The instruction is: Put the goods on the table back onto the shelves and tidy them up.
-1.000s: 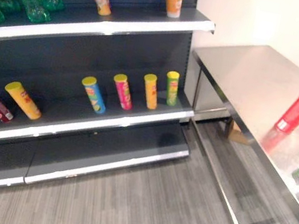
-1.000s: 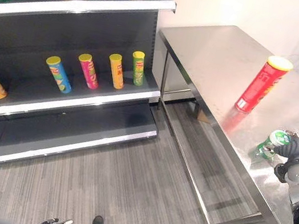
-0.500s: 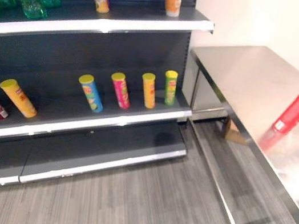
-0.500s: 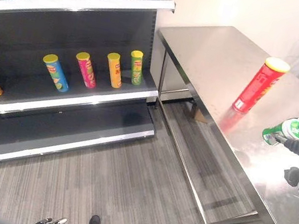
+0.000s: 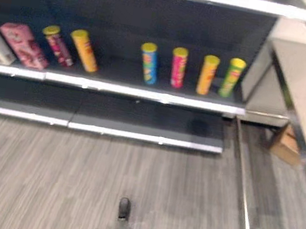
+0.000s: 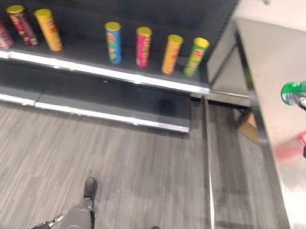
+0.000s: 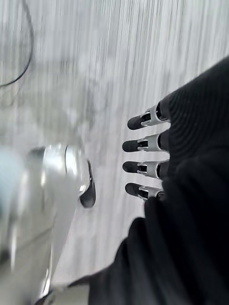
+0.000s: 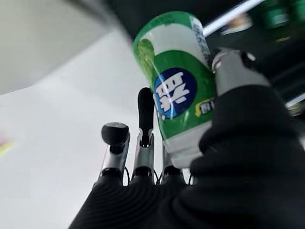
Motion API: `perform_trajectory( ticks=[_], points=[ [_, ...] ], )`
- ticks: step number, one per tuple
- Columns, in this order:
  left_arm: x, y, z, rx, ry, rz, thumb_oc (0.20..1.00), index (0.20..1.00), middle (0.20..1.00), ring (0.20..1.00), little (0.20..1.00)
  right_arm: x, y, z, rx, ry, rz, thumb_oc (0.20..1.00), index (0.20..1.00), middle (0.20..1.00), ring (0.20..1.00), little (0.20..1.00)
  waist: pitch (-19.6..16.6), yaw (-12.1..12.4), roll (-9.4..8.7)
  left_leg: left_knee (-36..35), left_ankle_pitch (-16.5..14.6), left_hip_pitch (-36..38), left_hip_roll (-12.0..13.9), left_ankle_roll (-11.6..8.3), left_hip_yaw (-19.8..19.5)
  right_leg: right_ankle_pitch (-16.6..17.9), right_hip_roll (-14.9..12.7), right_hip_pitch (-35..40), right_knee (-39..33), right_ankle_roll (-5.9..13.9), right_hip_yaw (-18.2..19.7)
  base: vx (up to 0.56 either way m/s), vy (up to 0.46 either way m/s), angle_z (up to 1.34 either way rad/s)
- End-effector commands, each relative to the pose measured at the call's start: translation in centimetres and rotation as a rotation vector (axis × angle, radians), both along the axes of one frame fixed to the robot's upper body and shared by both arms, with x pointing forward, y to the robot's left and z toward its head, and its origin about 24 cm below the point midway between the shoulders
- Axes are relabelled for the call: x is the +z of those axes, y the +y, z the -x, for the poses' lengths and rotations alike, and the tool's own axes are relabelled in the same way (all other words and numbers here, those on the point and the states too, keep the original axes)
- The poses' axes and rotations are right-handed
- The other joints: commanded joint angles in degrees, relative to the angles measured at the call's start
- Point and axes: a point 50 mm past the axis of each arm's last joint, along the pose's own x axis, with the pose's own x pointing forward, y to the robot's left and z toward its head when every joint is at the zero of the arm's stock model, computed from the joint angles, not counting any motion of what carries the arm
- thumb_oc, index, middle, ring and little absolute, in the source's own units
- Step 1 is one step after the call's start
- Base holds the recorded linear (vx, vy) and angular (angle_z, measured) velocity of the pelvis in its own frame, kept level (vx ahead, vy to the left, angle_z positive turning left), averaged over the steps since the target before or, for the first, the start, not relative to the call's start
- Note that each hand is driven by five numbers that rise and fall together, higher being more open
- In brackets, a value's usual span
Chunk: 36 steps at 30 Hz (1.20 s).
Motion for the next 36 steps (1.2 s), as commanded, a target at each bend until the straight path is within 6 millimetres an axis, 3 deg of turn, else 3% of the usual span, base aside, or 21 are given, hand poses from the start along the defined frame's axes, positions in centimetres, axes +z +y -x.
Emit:
perform_trajectory(
  ticks=[1, 3, 4, 7, 9, 13, 15, 16, 21, 22, 26, 30, 36],
  points=[
    [1.1, 3.1, -1.8, -0.109, -0.042, -0.114, 1.000, 1.000, 1.000, 1.000, 1.000, 3.7, 1.9, -0.3, 0.050, -0.125, 0.112, 0.200, 0.200, 0.200, 0.200, 0.200, -2.8, 1.3, -3.78, 4.9, -0.8, -1.1, -2.5, 0.84, 0.2, -4.4, -7.2, 0.9, 4.7, 3.07, 6.1, 0.25, 0.358, -0.36],
    [1.4, 3.3, -2.7, -0.115, -0.068, -0.125, 1.000, 1.000, 1.000, 1.000, 1.000, 4.1, 2.3, -0.8, 0.056, -0.144, 0.110, 0.200, 0.200, 0.200, 0.200, 0.200, -3.0, 1.7, -4.55, 5.5, -2.4, -0.6, -4.8, 2.54, 0.6, -1.5, -10.5, -1.2, 8.4, 3.51, 7.1, 0.23, 0.440, -0.30],
    [1.9, 3.7, -4.2, -0.152, -0.109, -0.148, 1.000, 1.000, 1.000, 1.000, 1.000, 4.5, 2.4, -1.6, 0.037, -0.144, 0.127, 0.200, 0.200, 0.200, 0.200, 0.200, -2.8, 2.1, -5.24, 5.2, -4.8, 1.4, -8.8, 5.04, 0.7, 4.5, -14.5, -3.5, 15.2, 2.90, 7.8, 0.25, 0.533, 0.14],
    [2.2, 4.1, -5.2, -0.172, -0.133, -0.165, 1.000, 1.000, 1.000, 1.000, 1.000, 5.0, 2.6, -2.0, 0.037, -0.155, 0.141, 0.200, 0.200, 0.200, 0.200, 0.200, -2.3, 1.7, -5.46, 5.3, -5.8, 2.0, -10.8, 6.51, 0.1, 6.7, -14.5, -5.6, 19.6, 2.20, 9.8, 0.16, 0.263, 0.24],
    [2.6, 3.9, -6.4, -0.176, -0.179, -0.152, 1.000, 1.000, 1.000, 1.000, 1.000, 5.4, 1.8, -1.6, -0.007, -0.132, 0.173, 0.200, 0.200, 0.200, 0.200, 0.200, -1.0, -0.1, -4.42, 4.2, -6.2, 4.1, -12.2, 7.31, -1.8, 2.0, -8.1, -10.8, 22.2, 0.83, 15.9, 0.19, 0.186, 0.64],
    [2.7, 3.4, -7.2, -0.215, -0.201, -0.131, 1.000, 1.000, 1.000, 1.000, 1.000, 7.3, 1.8, -1.4, 0.011, -0.179, 0.180, 0.200, 0.200, 0.200, 0.200, 0.200, 0.5, -1.5, -3.80, 3.0, -8.1, 8.3, -13.3, 7.32, -2.6, -0.2, -4.3, -15.3, 15.4, 0.88, 13.0, 0.21, 0.090, 0.37],
    [2.7, 3.2, -7.4, -0.222, -0.200, -0.127, 1.000, 1.000, 1.000, 1.000, 1.000, 7.6, 1.6, -1.4, 0.005, -0.180, 0.178, 0.200, 0.200, 0.200, 0.200, 0.200, 1.1, -2.3, -3.90, 3.2, -8.5, 9.1, -13.8, 7.43, -3.3, 0.4, -2.8, -16.3, 12.8, 1.23, 13.7, 0.20, 0.029, 0.10],
    [2.7, 3.1, -7.6, -0.225, -0.202, -0.122, 1.000, 1.000, 1.000, 1.000, 1.000, 8.0, 1.0, -1.0, -0.012, -0.182, 0.173, 0.200, 0.200, 0.200, 0.200, 0.200, 2.0, -3.9, -4.34, 3.7, -10.5, 11.4, -15.1, 7.54, -5.0, 2.0, 0.3, -19.2, 8.5, 2.10, 16.4, 0.19, 0.032, 0.48],
    [2.6, 2.8, -7.6, -0.227, -0.204, -0.104, 1.000, 1.000, 1.000, 1.000, 1.000, 8.6, -0.2, 0.5, -0.079, -0.199, 0.197, 0.200, 0.200, 0.200, 0.200, 0.200, 2.1, -6.4, -5.23, 5.5, -13.0, 13.4, -17.4, 7.40, -8.6, 5.5, 2.4, -21.1, 3.4, 3.19, 18.2, 0.27, -0.020, 0.63],
    [2.5, 2.6, -7.5, -0.235, -0.205, -0.103, 1.000, 1.000, 1.000, 1.000, 1.000, 9.1, -1.1, 1.7, -0.103, -0.234, 0.169, 0.200, 0.200, 0.200, 0.200, 0.200, 1.2, -7.3, -5.64, 6.2, -14.3, 13.8, -18.2, 7.52, -10.5, 5.9, 2.2, -19.4, 2.7, 2.90, 19.4, 0.21, -0.081, 1.05],
    [2.4, 2.3, -7.4, -0.260, -0.196, -0.092, 1.000, 1.000, 1.000, 1.000, 1.000, 10.1, -2.2, 2.6, -0.123, -0.257, 0.133, 0.200, 0.200, 0.200, 0.200, 0.200, -0.7, -7.7, -5.33, 7.1, -15.7, 14.9, -17.0, 7.09, -11.3, 5.7, 2.6, -18.6, 4.5, 1.83, 21.0, 0.23, -0.115, 0.92],
    [2.4, 2.5, -7.2, -0.254, -0.186, -0.097, 1.000, 1.000, 1.000, 1.000, 1.000, 10.5, -2.1, 1.8, -0.096, -0.230, 0.113, 0.200, 0.200, 0.200, 0.200, 0.200, -1.8, -7.5, -5.11, 7.2, -16.1, 15.3, -15.5, 6.34, -11.9, 4.2, 3.2, -17.9, 5.4, 0.90, 20.5, 0.12, -0.142, 0.12],
    [2.2, 2.6, -6.5, -0.250, -0.167, -0.090, 1.000, 1.000, 1.000, 1.000, 1.000, 11.3, -0.7, -0.2, 0.040, -0.129, 0.088, 0.200, 0.200, 0.200, 0.200, 0.200, -4.0, -6.2, -5.27, 5.4, -15.1, 17.2, -11.6, 3.61, -11.6, 0.3, 4.3, -15.7, 6.4, -0.74, 17.9, 0.11, -0.161, 0.19]
  ],
)
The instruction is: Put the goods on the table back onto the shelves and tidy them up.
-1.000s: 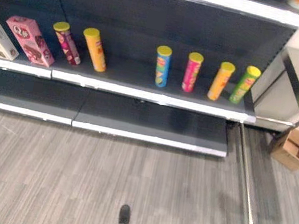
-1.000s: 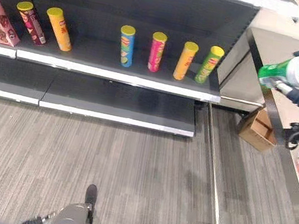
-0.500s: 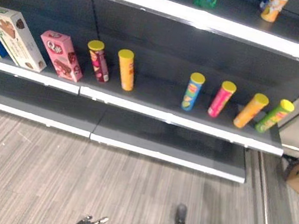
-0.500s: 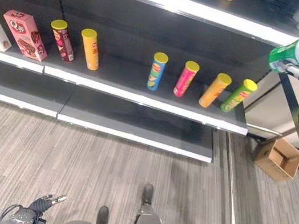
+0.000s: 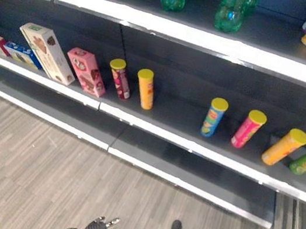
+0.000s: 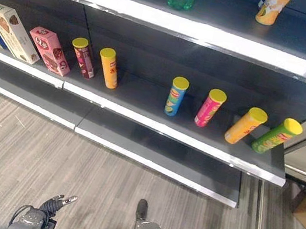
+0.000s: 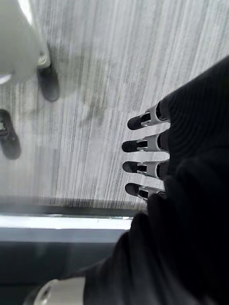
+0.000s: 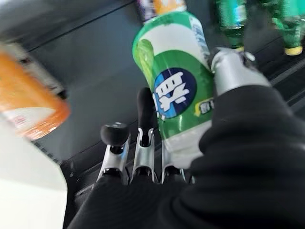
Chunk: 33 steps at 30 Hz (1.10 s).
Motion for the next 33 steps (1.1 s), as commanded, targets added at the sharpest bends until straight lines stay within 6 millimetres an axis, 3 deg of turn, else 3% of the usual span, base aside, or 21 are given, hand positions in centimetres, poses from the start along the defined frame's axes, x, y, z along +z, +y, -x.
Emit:
perform_trajectory(
  ticks=[1, 6, 10, 15, 21, 22, 28, 33],
  points=[
    [0.3, 3.2, 2.3, -0.013, 0.049, -0.079, 1.000, 1.000, 1.000, 1.000, 1.000, 1.8, 1.2, -0.9, 0.122, 0.014, -0.023, 0.200, 0.200, 0.200, 0.200, 0.200, -4.0, 2.6, -3.05, 3.3, -2.8, -2.1, 4.5, -3.12, 4.3, -11.5, -2.6, -2.9, 7.3, 6.34, 3.6, 0.14, -0.178, 0.16],
    [0.1, 3.6, 3.3, -0.002, 0.085, -0.081, 1.000, 1.000, 1.000, 1.000, 1.000, 2.4, 2.1, -3.4, 0.203, 0.122, -0.073, 0.200, 0.200, 0.200, 0.200, 0.200, -4.7, 4.2, -3.79, 2.8, -1.0, -1.6, 5.4, -4.51, 3.7, -13.2, -1.8, -0.9, 6.9, 5.53, 2.8, 0.07, -0.134, 0.07],
    [-0.1, 3.4, 3.5, -0.004, 0.094, -0.074, 1.000, 1.000, 1.000, 1.000, 1.000, 2.9, 2.7, -5.1, 0.187, 0.204, -0.045, 0.200, 0.200, 0.200, 0.200, 0.200, -4.8, 3.8, -3.37, 2.0, 0.2, -2.0, 6.1, -5.33, 4.0, -14.2, -1.8, -0.4, 7.0, 5.21, 1.7, 0.00, -0.065, 0.21],
    [-0.2, 3.0, 3.2, -0.035, 0.107, -0.074, 1.000, 1.000, 1.000, 1.000, 1.000, 2.1, 1.7, -7.5, 0.071, 0.312, -0.046, 0.200, 0.200, 0.200, 0.200, 0.200, -5.2, 4.0, -3.07, 1.6, 1.7, -2.8, 7.0, -6.34, 5.7, -14.9, -2.6, 1.7, 6.7, 4.89, -1.5, 0.01, -0.043, 0.44],
    [-0.2, 3.2, 3.5, -0.014, 0.111, -0.083, 1.000, 1.000, 1.000, 1.000, 1.000, 0.8, 1.6, -9.8, -0.026, 0.399, -0.032, 0.200, 0.200, 0.200, 0.200, 0.200, -5.2, 5.3, -3.08, 3.5, 2.1, -3.0, 6.8, -6.41, 5.7, -14.7, -2.5, 3.2, 5.6, 4.55, -1.7, 0.00, -0.046, 0.05],
    [-0.2, 3.3, 3.5, -0.006, 0.113, -0.084, 1.000, 1.000, 1.000, 1.000, 1.000, 0.2, 0.9, -10.3, -0.110, 0.434, -0.016, 0.200, 0.200, 0.200, 0.200, 0.200, -5.3, 5.7, -3.12, 3.8, 2.1, -2.9, 7.0, -6.50, 5.6, -14.6, -2.5, 3.6, 5.2, 4.44, -2.1, -0.01, -0.057, 0.00],
    [-0.4, 3.3, 3.9, 0.006, 0.128, -0.099, 1.000, 1.000, 1.000, 1.000, 1.000, -0.5, -0.1, -11.3, -0.281, 0.468, 0.014, 0.200, 0.200, 0.200, 0.200, 0.200, -5.6, 6.2, -2.58, 4.0, 2.7, -2.7, 7.1, -6.57, 5.1, -14.5, -2.4, 4.3, 4.7, 4.31, -2.2, 0.00, -0.034, 0.01],
    [-0.4, 3.3, 3.7, -0.009, 0.136, -0.107, 1.000, 1.000, 1.000, 1.000, 1.000, -0.8, 0.5, -12.3, -0.333, 0.484, 0.044, 0.200, 0.200, 0.200, 0.200, 0.200, -5.9, 6.4, -1.99, 4.4, 2.8, -2.9, 7.1, -6.54, 5.0, -14.6, -2.3, 4.4, 4.7, 4.18, -1.9, 0.00, -0.003, -0.02]
  ],
)
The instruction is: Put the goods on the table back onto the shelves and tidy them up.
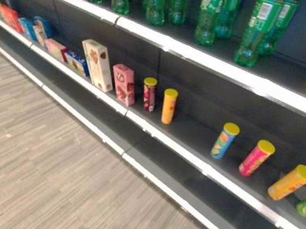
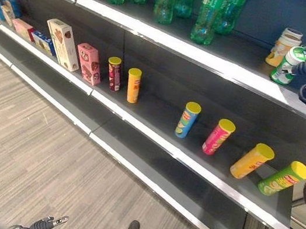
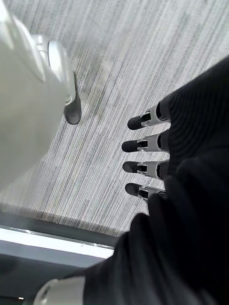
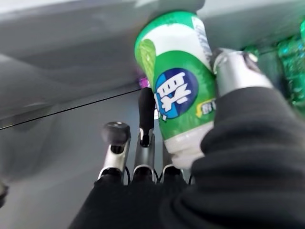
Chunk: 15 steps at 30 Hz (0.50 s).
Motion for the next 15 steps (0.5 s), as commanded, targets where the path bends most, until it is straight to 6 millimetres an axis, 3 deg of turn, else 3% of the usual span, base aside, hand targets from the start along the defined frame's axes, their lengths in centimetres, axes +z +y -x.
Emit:
perform_trajectory(
  ticks=[1, 5, 15],
  points=[
    [0.9, 2.1, -1.9, -0.046, -0.047, -0.074, 1.000, 1.000, 1.000, 1.000, 1.000, 5.1, 0.2, 0.2, -0.067, -0.148, 0.052, 0.200, 0.200, 0.200, 0.200, 0.200, 0.9, 1.4, -1.55, 3.0, 0.6, 0.2, 1.5, -3.75, 3.5, -12.2, -3.8, 2.9, 4.9, 5.25, 5.5, 0.00, 0.000, 0.00],
    [1.1, 1.7, -2.8, -0.053, -0.077, -0.065, 1.000, 1.000, 1.000, 1.000, 1.000, 4.5, 0.6, -0.2, -0.063, -0.143, 0.030, 0.200, 0.200, 0.200, 0.200, 0.200, 0.4, 1.5, -1.29, 2.6, 0.1, 0.9, 1.6, -3.56, 3.7, -12.4, -3.5, 3.6, 4.6, 5.12, 5.6, 0.00, 0.000, 0.00],
    [0.9, 1.2, -2.5, -0.065, -0.070, -0.051, 1.000, 1.000, 1.000, 1.000, 1.000, 3.8, 1.4, -0.9, -0.032, -0.118, 0.025, 0.200, 0.200, 0.200, 0.200, 0.200, 0.2, 2.3, -1.33, 2.5, -0.4, 1.4, 1.8, -3.38, 4.1, -12.4, -3.2, 4.2, 4.2, 5.20, 5.5, 0.01, -0.003, 0.00]
  ],
)
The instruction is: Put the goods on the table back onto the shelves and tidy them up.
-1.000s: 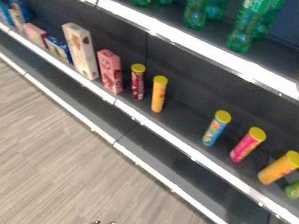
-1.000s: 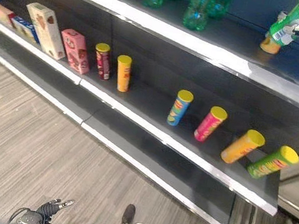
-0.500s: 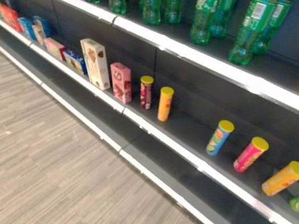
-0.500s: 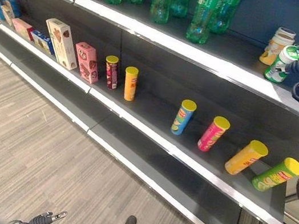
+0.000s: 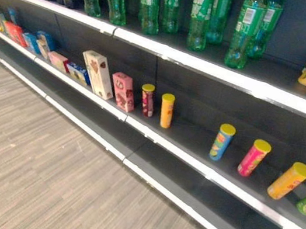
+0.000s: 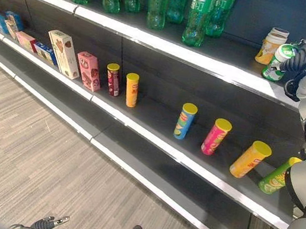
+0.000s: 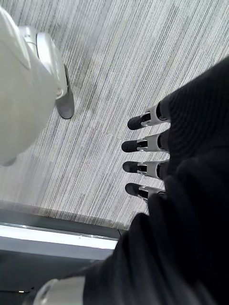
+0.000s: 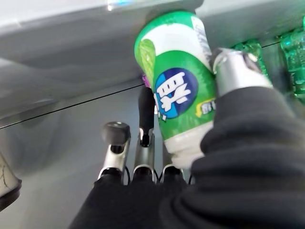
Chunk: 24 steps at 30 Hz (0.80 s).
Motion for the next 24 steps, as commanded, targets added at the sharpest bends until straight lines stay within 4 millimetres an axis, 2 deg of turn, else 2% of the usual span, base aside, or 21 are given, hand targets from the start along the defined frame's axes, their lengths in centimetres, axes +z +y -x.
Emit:
perform_trajectory(
  ticks=[1, 19, 24],
  points=[
    [0.8, 1.6, -1.9, -0.041, -0.060, -0.048, 1.000, 1.000, 1.000, 1.000, 1.000, 4.4, 0.1, 0.3, -0.025, -0.119, 0.023, 0.200, 0.200, 0.200, 0.200, 0.200, 1.5, 2.1, -2.01, 2.6, -0.8, 1.2, 1.4, -2.84, 3.4, -12.5, -3.6, 4.0, 4.4, 5.13, 5.4, 0.00, 0.000, 0.00],
    [0.9, 2.2, -1.3, -0.007, -0.054, -0.056, 1.000, 1.000, 1.000, 1.000, 1.000, 4.1, 0.8, 0.0, 0.008, -0.113, 0.030, 0.200, 0.200, 0.200, 0.200, 0.200, 3.2, 3.3, -1.86, 1.6, -1.1, -0.5, 1.0, -2.37, 1.9, -12.3, -3.8, 2.2, 4.7, 5.27, 5.8, 0.02, -0.001, 0.14],
    [0.9, 2.3, -0.9, 0.021, -0.053, -0.054, 1.000, 1.000, 1.000, 1.000, 1.000, 3.7, 0.1, 0.2, -0.027, -0.096, 0.038, 0.200, 0.200, 0.200, 0.200, 0.200, 3.6, 4.0, -1.86, 0.5, -0.6, -0.7, 1.0, -2.64, 1.4, -12.2, -3.9, 2.2, 4.5, 5.34, 5.3, 0.01, -0.015, 0.03]
  ],
)
